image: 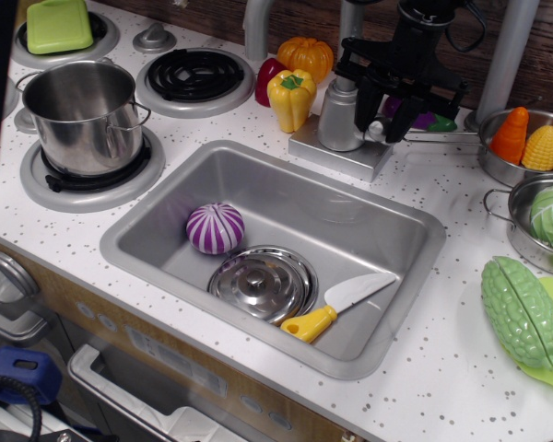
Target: Turn lever vertical to front
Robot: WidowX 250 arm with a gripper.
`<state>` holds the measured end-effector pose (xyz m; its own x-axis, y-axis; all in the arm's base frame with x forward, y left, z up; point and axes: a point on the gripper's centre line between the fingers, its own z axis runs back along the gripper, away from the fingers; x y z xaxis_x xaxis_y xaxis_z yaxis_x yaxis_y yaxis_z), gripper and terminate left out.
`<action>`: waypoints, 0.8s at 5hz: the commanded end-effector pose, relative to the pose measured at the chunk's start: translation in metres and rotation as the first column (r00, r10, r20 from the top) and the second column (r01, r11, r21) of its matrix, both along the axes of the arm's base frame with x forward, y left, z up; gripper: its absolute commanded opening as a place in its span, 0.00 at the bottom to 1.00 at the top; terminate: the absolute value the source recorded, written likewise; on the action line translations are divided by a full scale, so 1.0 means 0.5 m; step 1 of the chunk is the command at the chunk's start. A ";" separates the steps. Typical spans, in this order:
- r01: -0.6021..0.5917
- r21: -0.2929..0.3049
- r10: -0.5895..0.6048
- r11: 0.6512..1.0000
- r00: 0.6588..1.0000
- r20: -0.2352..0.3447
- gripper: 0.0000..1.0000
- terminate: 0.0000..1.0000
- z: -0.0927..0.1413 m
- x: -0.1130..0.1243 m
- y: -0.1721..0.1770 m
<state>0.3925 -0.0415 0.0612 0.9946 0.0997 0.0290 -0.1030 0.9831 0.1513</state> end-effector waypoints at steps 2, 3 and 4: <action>-0.023 -0.095 0.029 0.995 0.998 0.061 0.00 0.00 -0.013 -0.020 -0.019; -0.013 -0.102 0.020 0.995 0.998 0.067 0.00 0.00 -0.019 -0.013 -0.016; 0.009 -0.062 -0.006 0.998 0.999 0.044 1.00 0.00 0.008 -0.013 -0.016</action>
<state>0.3754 -0.0450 0.0395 0.9960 0.0879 -0.0177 -0.0848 0.9873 0.1341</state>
